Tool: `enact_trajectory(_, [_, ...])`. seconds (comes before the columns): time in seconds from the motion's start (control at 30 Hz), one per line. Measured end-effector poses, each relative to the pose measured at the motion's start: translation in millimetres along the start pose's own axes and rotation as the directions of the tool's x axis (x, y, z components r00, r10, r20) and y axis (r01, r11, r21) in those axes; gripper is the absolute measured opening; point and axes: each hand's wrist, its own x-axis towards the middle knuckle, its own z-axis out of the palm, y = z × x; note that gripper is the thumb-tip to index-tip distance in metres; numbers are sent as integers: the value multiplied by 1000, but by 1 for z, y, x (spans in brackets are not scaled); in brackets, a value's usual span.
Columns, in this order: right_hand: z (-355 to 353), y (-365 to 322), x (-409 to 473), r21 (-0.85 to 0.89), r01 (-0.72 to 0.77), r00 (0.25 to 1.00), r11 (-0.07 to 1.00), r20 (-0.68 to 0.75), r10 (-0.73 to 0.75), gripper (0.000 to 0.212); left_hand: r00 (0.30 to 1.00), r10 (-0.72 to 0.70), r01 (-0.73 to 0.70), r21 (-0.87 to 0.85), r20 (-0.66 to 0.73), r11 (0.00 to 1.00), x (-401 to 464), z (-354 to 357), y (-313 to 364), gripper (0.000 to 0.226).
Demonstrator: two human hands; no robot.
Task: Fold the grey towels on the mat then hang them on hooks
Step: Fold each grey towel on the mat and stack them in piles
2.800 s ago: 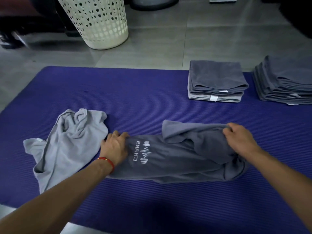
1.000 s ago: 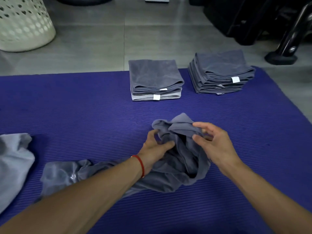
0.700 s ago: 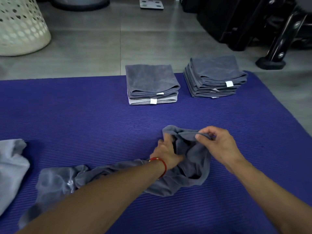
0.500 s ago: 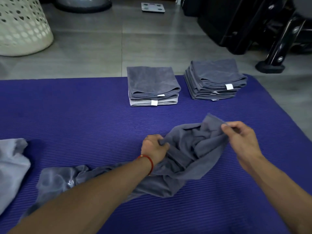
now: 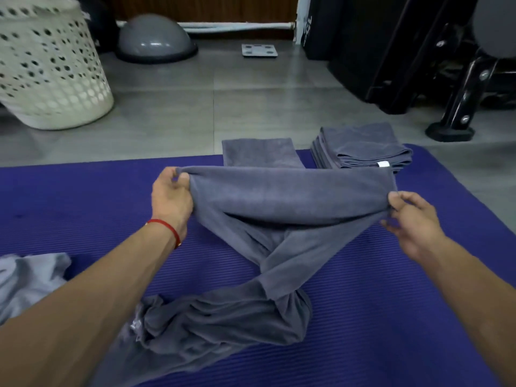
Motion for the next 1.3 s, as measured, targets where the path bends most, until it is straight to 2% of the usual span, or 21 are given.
enact_trajectory(0.07, [22,-10,-1,31,42,999,999,16,-43,5,980,159,-146,106,-119,984,1,-21,14,14])
enact_trajectory(0.13, [46,-18,1,71,65,997,995,30,-67,5,945,309,-287,182,-107,941,-18,-42,39,13])
enact_trajectory(0.2, [71,-16,-5,-29,66,994,997,85,-63,6,896,434,-444,173,90,879,-60,-46,51,18])
enact_trajectory(0.27, [88,2,-23,-209,72,981,975,189,-32,27,826,362,-431,70,432,900,-114,-29,40,11])
enact_trajectory(0.3, [91,15,-35,-267,52,970,962,244,15,33,719,232,-332,30,655,943,-139,-19,32,5])
enact_trajectory(0.33, [90,30,-49,-309,10,949,951,303,88,32,550,72,-241,76,832,967,-160,-11,24,18])
enact_trajectory(0.4, [78,51,-70,-379,-95,872,921,415,260,37,205,-40,-377,116,978,919,-175,-8,7,23])
enact_trajectory(0.43, [67,60,-76,-407,-115,840,906,447,307,42,135,-23,-458,83,991,885,-170,-11,-1,22])
enact_trajectory(0.47, [55,65,-80,-464,-83,818,882,474,327,43,156,2,-555,86,988,828,-162,-15,-8,24])
enact_trajectory(0.53, [31,72,-86,-595,80,796,799,521,308,36,378,-46,-623,291,925,726,-135,-22,-21,25])
enact_trajectory(0.6, [14,80,-95,-663,170,783,729,540,309,27,574,-46,-581,446,818,681,-103,-13,-31,23])
enact_trajectory(0.7, [2,106,-113,-726,263,786,635,543,296,18,741,-12,-442,501,672,744,-60,22,-34,21])
enact_trajectory(0.77, [0,127,-124,-780,338,827,526,513,230,32,732,0,-499,537,681,680,-35,50,-42,19])
enact_trajectory(0.87, [-2,148,-143,-856,336,910,392,402,98,34,592,-58,-710,554,804,435,-13,89,-62,53])
enact_trajectory(1.0, [-14,162,-154,-880,295,929,372,355,104,38,504,-63,-859,507,862,72,4,118,-63,79])
enact_trajectory(1.03, [-13,163,-157,-902,269,936,337,328,131,39,509,-42,-858,511,860,52,8,124,-66,74])
enact_trajectory(1.1, [-13,168,-157,-922,209,935,327,287,210,45,563,-29,-812,559,826,169,17,133,-75,57])
enact_trajectory(1.13, [-13,169,-153,-897,218,927,385,314,205,49,581,-32,-783,570,813,248,18,136,-78,50])
enact_trajectory(1.2, [-18,161,-153,-876,167,897,453,326,300,26,606,-39,-745,584,794,321,20,139,-82,38])
enact_trajectory(1.23, [-26,163,-153,-826,138,912,546,322,256,15,600,-19,-756,575,800,314,20,138,-81,32])
enact_trajectory(1.3, [-32,151,-152,-749,25,972,662,173,159,27,546,96,-816,502,833,287,22,133,-77,22])
